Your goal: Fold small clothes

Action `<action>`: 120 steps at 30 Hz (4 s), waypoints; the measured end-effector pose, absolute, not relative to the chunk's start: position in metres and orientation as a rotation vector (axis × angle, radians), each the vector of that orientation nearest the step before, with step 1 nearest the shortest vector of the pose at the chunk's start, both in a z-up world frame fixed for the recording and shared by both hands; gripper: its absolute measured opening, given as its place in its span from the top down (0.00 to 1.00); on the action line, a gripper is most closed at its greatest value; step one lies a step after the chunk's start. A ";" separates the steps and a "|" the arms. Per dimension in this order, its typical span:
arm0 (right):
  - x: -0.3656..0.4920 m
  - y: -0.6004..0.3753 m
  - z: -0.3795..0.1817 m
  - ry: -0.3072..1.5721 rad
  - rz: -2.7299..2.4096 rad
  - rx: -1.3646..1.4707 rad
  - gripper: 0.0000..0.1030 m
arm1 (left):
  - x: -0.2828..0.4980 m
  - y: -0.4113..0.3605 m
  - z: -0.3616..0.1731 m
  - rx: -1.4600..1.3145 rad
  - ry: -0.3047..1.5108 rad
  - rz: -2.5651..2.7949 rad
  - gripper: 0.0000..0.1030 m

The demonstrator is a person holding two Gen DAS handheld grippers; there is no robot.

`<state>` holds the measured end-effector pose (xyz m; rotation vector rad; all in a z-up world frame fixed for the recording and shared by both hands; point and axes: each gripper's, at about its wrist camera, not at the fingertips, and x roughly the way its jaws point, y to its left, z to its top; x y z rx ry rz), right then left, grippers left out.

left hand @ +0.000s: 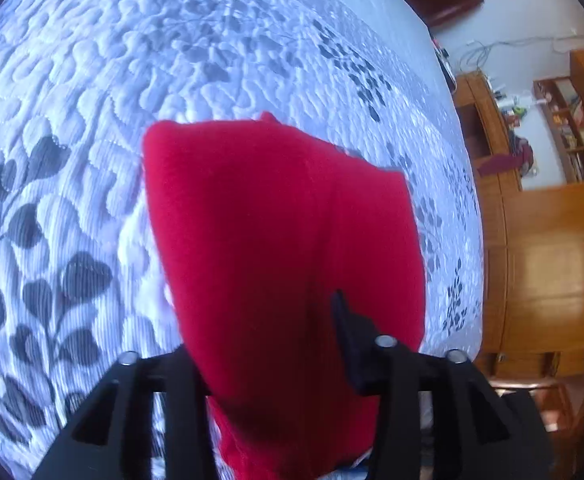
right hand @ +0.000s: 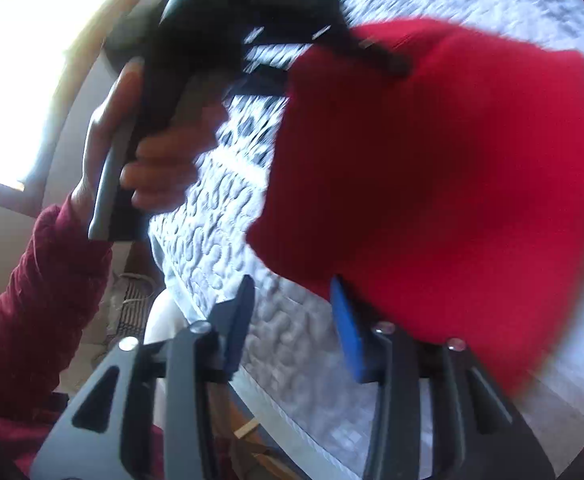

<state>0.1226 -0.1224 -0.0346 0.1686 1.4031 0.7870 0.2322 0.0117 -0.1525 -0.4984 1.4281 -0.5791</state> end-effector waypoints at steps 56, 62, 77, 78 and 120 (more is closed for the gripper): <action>0.315 -0.279 -0.080 1.472 0.433 0.458 0.71 | 0.290 0.014 -0.160 -0.317 1.445 -0.380 0.50; 0.321 -0.269 -0.068 1.404 0.474 0.389 0.97 | 0.290 0.023 -0.160 -0.323 1.399 -0.300 0.78; 0.287 -0.282 -0.050 1.388 0.391 0.337 0.50 | 0.261 0.039 -0.141 -0.371 1.436 -0.353 0.37; 0.277 -0.281 -0.042 1.376 0.411 0.337 0.49 | 0.250 0.040 -0.135 -0.373 1.431 -0.376 0.35; 0.121 -0.244 -0.056 1.436 0.394 0.310 0.48 | 0.122 0.020 -0.138 -0.289 1.441 -0.437 0.35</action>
